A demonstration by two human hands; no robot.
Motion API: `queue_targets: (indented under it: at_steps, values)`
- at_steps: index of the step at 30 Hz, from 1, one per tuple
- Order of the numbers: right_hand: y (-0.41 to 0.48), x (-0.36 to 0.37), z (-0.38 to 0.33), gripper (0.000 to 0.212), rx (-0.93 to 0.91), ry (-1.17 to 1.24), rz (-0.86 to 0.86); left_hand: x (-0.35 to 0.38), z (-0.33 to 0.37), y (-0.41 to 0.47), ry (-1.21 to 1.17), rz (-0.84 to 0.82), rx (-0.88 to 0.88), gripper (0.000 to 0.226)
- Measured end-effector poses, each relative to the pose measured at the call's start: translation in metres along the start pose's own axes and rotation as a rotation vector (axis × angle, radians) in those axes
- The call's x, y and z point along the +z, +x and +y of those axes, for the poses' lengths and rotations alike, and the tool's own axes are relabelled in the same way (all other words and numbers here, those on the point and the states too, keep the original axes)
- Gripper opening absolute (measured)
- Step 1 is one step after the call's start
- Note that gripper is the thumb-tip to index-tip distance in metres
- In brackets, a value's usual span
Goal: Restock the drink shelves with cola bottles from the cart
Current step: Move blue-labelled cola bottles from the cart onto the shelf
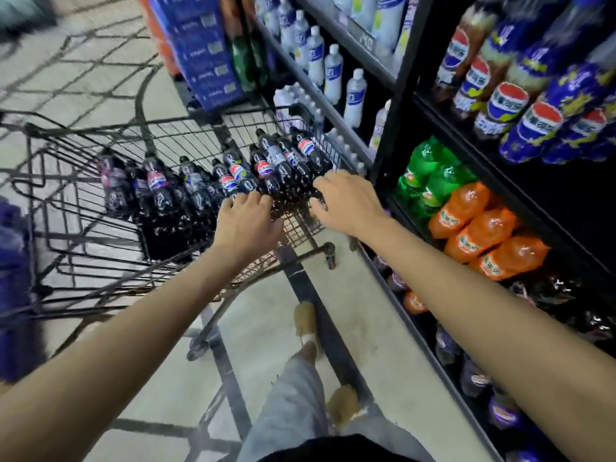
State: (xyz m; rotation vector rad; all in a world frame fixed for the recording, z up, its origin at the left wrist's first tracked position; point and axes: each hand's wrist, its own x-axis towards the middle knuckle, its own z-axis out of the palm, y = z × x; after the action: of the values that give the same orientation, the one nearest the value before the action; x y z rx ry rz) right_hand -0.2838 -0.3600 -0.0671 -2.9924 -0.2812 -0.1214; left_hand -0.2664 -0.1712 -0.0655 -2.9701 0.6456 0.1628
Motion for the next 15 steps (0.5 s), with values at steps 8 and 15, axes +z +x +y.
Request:
queue_targets:
  at_steps: [8, 15]
  values:
    - [0.103, 0.029, -0.009, 0.028, -0.142, -0.011, -0.118, 0.025, -0.061, 0.069, -0.051, -0.085, -0.137, 0.048]
    - [0.201, 0.071, 0.000, 0.028, -0.136, -0.013, -0.251, 0.046, -0.109, 0.160, -0.104, -0.212, -0.145, 0.050]
